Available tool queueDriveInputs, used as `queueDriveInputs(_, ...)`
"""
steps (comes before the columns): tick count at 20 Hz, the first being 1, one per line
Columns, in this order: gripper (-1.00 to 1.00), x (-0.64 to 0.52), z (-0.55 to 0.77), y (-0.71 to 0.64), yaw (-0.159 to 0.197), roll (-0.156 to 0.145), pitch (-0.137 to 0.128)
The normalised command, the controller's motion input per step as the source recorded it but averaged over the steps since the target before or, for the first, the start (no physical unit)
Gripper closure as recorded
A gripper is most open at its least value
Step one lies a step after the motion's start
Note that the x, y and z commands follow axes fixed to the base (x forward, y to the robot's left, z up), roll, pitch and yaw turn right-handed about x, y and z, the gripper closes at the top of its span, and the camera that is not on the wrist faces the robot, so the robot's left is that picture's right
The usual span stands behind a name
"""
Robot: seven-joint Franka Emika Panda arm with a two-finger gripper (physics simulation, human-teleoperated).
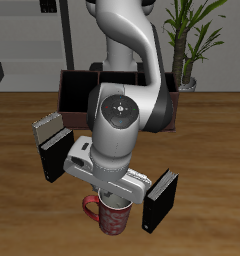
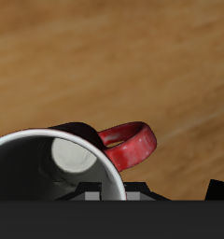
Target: Place the red mug into the back desk caddy's right compartment and place the left black book into the back desk caddy's back compartment and place the right black book into the back desk caddy's front compartment
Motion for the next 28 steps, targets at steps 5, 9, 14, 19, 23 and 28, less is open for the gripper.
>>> queueDriveInputs(5, 1.0, -0.2, 0.51, 0.21, 0.025, 0.05, -0.066)
queueDriveInputs(9, 1.0, -0.23, 0.77, 0.08, 0.043, 0.006, -0.072)
queueDriveInputs(14, 1.0, -0.41, 0.92, -0.01, 0.056, 0.023, -0.054)
queueDriveInputs(19, 1.0, -0.6, 0.79, 0.01, 0.063, 0.021, -0.044)
queueDriveInputs(23, 1.0, -0.74, 0.66, 0.04, 0.034, 0.069, -0.032)
queueDriveInputs(28, 1.0, -0.64, 0.36, 0.11, 0.064, 0.035, -0.024)
